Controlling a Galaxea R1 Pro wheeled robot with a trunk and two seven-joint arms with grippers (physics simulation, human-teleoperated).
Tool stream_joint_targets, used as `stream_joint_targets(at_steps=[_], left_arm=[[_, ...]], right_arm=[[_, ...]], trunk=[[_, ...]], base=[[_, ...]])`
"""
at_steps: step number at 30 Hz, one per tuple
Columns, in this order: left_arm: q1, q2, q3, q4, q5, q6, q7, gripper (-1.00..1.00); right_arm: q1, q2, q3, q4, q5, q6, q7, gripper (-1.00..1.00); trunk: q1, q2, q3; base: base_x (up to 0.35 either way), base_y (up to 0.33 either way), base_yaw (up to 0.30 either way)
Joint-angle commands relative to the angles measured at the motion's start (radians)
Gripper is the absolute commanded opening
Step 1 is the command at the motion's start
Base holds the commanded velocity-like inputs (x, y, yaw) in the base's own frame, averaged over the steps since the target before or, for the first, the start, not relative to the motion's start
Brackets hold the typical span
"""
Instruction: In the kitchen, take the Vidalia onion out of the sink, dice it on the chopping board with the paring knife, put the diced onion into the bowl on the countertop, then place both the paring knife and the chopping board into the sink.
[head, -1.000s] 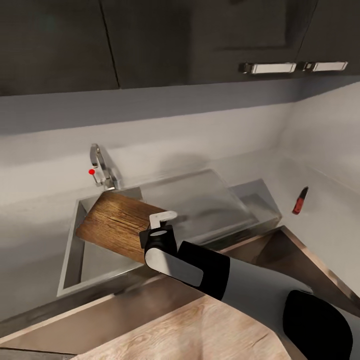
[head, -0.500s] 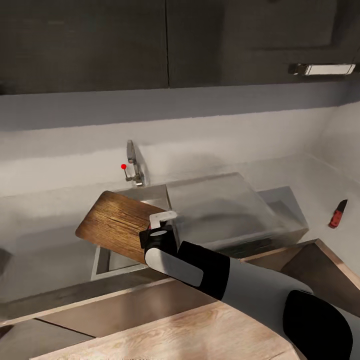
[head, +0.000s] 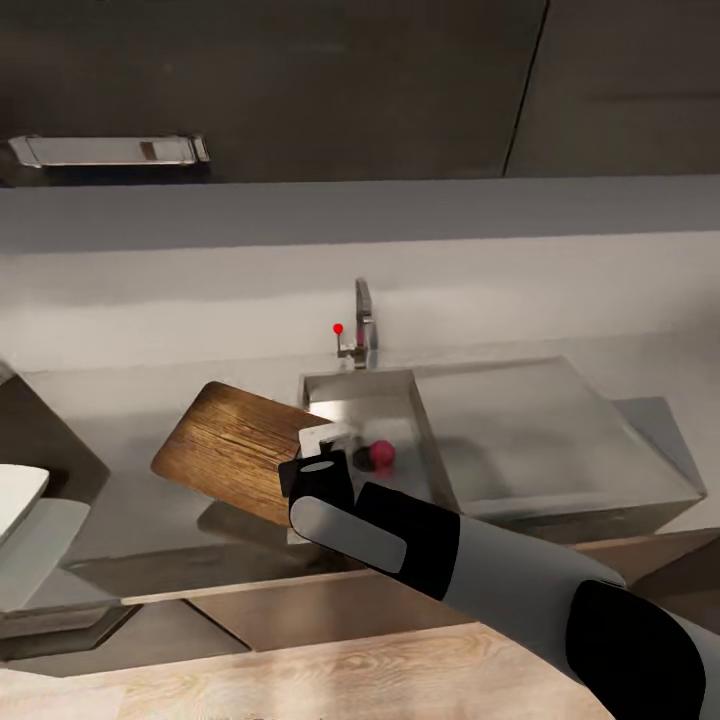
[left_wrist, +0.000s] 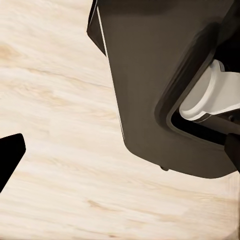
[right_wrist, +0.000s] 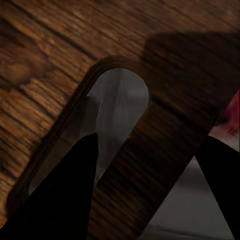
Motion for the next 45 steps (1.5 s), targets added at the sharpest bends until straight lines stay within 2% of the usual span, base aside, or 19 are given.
stream_joint_targets(at_steps=[1, 8, 22, 24, 25, 26, 27, 28, 29, 30, 31, 32, 33, 35, 37, 42, 45], left_arm=[[-0.001, 0.000, 0.002, 0.003, 0.011, -0.005, -0.008, 1.00], [-0.001, 0.000, 0.002, 0.003, 0.011, -0.005, -0.008, 1.00], [-0.001, 0.000, 0.002, 0.001, 0.011, -0.012, -0.008, 1.00], [-0.001, -0.001, 0.002, 0.000, 0.010, -0.015, -0.008, 1.00], [-0.001, -0.002, 0.002, 0.001, 0.010, -0.016, -0.009, 1.00], [-0.001, -0.002, 0.002, 0.001, 0.010, -0.017, -0.009, 1.00], [-0.001, -0.003, 0.002, 0.001, 0.010, -0.017, -0.009, 1.00], [-0.001, -0.003, 0.002, 0.001, 0.010, -0.018, -0.009, 1.00], [-0.001, -0.003, 0.002, 0.001, 0.010, -0.018, -0.010, 1.00], [-0.001, -0.003, 0.002, 0.001, 0.010, -0.018, -0.010, 1.00], [-0.001, -0.003, 0.002, 0.001, 0.010, -0.018, -0.011, 1.00], [-0.001, -0.003, 0.002, 0.001, 0.010, -0.018, -0.011, 1.00], [-0.001, -0.003, 0.002, 0.001, 0.010, -0.018, -0.011, 1.00], [-0.001, -0.003, 0.002, 0.001, 0.010, -0.021, -0.012, 1.00], [-0.001, -0.003, 0.002, 0.002, 0.010, -0.043, -0.012, 1.00], [-0.001, -0.004, 0.002, 0.003, 0.011, -0.065, -0.013, 1.00], [-0.001, -0.003, 0.002, 0.003, 0.011, -0.067, -0.013, 1.00]], right_arm=[[-0.002, 0.000, 0.001, -0.001, 0.000, 0.008, -0.006, -1.00], [-0.002, 0.000, 0.001, -0.001, 0.000, 0.008, -0.006, -1.00], [-0.002, 0.000, -0.002, -0.001, 0.002, 0.010, -0.013, -1.00], [-0.002, 0.000, -0.007, -0.017, 0.024, 0.058, -0.027, -1.00], [-0.002, 0.000, -0.012, -0.030, 0.044, 0.107, -0.036, -1.00], [-0.001, 0.000, -0.027, -0.043, 0.064, 0.165, -0.044, -1.00], [-0.001, 0.000, -0.060, -0.053, 0.082, 0.226, -0.051, -1.00], [-0.001, 0.000, -0.116, -0.060, 0.093, 0.286, -0.055, -1.00], [-0.001, 0.000, -0.194, -0.065, 0.101, 0.345, -0.058, -1.00], [-0.002, 0.000, -0.325, -0.069, 0.107, 0.426, -0.061, -1.00], [-0.004, 0.000, -0.396, -0.069, 0.110, 0.459, -0.062, -1.00], [-0.006, 0.000, -0.442, -0.069, 0.113, 0.479, -0.062, -1.00], [-0.009, 0.000, -0.472, -0.069, 0.114, 0.491, -0.062, -1.00], [-0.013, 0.000, -0.504, -0.067, 0.114, 0.504, -0.061, -1.00], [-0.015, 0.000, -0.518, -0.060, 0.116, 0.511, -0.059, -1.00], [-0.020, -0.002, -0.526, -0.024, 0.115, 0.514, -0.053, -1.00], [-0.048, -0.002, -0.528, 0.052, 0.112, 0.513, -0.043, -1.00]], trunk=[[0.001, -0.002, -0.002], [0.001, -0.002, -0.002], [0.001, -0.002, -0.002], [0.001, -0.002, -0.002], [0.001, -0.002, -0.002], [0.001, -0.002, -0.002], [0.001, -0.002, -0.002], [0.001, -0.002, -0.002], [0.001, -0.002, -0.002], [0.001, -0.002, -0.002], [0.001, -0.002, -0.002], [0.001, -0.002, -0.002], [0.001, -0.002, -0.002], [0.001, -0.002, -0.002], [0.001, -0.002, -0.002], [0.001, -0.002, -0.002], [0.001, -0.002, -0.002]], base=[[0.000, 0.275, 0.270], [0.000, 0.225, 0.270], [0.000, 0.015, 0.192], [0.000, 0.000, 0.013], [0.000, 0.000, 0.007], [0.000, 0.000, 0.005], [0.000, 0.000, 0.003], [0.000, 0.000, 0.002], [0.000, 0.000, 0.001], [0.000, 0.000, 0.000], [0.000, 0.000, 0.000], [0.000, 0.000, 0.000], [0.000, 0.000, 0.000], [0.000, 0.000, 0.000], [0.000, 0.000, 0.000], [0.000, 0.000, 0.000], [0.000, 0.000, 0.000]])
